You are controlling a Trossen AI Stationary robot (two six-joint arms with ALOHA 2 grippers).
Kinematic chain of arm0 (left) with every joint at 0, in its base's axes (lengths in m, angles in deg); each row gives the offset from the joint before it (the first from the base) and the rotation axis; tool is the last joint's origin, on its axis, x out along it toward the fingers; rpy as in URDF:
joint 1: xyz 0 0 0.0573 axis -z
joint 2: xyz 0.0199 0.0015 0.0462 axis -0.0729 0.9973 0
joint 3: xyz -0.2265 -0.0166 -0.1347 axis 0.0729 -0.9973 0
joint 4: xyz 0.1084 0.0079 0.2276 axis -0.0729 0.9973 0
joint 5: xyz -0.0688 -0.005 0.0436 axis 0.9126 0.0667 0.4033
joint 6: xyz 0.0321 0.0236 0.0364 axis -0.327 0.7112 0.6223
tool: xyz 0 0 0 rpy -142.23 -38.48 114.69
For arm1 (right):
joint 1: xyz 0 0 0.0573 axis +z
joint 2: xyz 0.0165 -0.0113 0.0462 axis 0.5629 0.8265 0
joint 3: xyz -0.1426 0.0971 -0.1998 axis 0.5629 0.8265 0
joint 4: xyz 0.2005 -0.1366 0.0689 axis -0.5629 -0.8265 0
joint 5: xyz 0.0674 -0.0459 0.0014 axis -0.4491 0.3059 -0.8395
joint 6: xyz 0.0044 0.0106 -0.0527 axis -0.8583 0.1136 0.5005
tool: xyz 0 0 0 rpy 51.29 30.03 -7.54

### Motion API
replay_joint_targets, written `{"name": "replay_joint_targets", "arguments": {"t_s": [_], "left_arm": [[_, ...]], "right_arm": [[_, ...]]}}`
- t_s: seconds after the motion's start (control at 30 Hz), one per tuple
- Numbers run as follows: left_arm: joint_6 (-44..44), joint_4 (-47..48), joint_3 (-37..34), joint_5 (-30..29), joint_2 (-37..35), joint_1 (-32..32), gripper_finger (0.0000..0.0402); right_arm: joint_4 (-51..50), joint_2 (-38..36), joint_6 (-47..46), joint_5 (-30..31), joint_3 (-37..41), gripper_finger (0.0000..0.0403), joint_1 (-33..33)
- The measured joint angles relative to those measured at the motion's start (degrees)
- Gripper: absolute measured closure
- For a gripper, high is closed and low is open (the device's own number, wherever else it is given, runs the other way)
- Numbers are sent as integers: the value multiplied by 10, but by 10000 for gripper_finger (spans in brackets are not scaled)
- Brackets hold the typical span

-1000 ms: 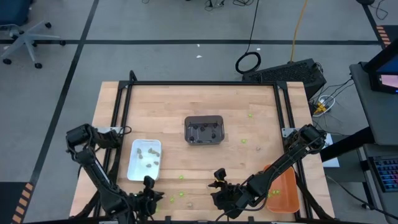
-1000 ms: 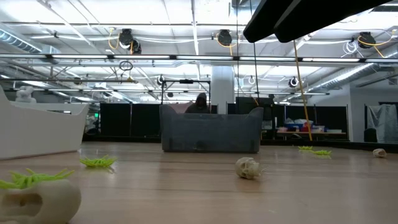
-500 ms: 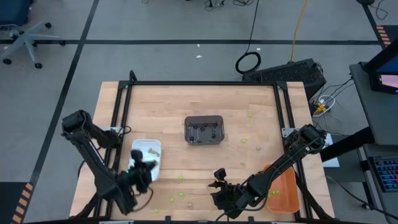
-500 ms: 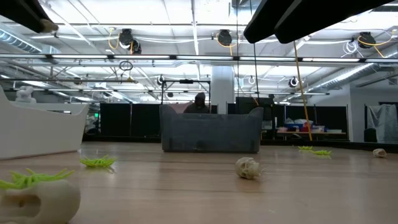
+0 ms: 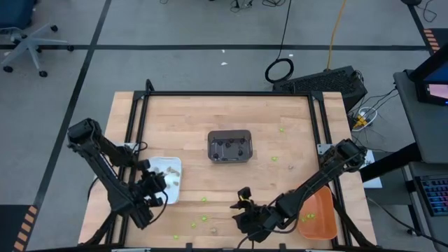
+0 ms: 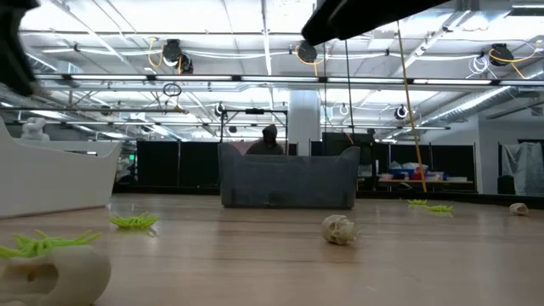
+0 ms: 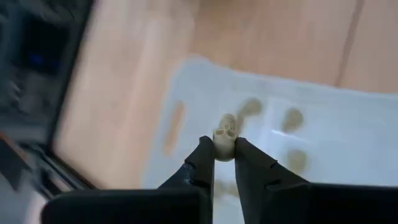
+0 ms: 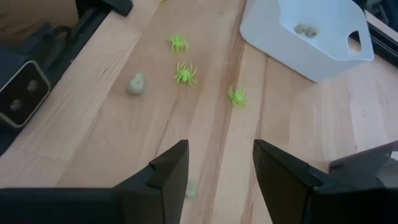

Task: Sort Halloween decoration
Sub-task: Put the white skull toy into the white bin, then put the green spider toy into the orange bin

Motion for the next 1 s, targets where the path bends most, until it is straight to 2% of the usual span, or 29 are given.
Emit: {"name": "replay_joint_targets", "arguments": {"t_s": [0.1,0.23,0.37,0.47,0.57,0.7,0.8,0.9,1.0], "left_arm": [[-30,-10,-15,28,0,1,338],[-64,9,-15,28,0,4,279],[-68,32,14,42,0,4,224],[-63,12,50,56,0,6,205],[2,-96,82,61,0,20,205],[163,-322,87,49,7,47,225],[267,-457,87,65,37,67,246],[307,-533,87,72,72,82,262],[286,-528,86,71,108,84,269]], "right_arm": [[2,0,0,0,0,237,-3],[2,0,1,0,0,237,-3],[2,0,2,-1,0,237,-3],[2,0,4,-1,0,237,-3],[2,0,4,-1,0,237,-3],[2,0,4,-1,0,237,-3],[2,0,4,-1,0,237,-3],[2,0,4,-1,0,237,-3],[2,0,4,-1,0,237,-3]]}}
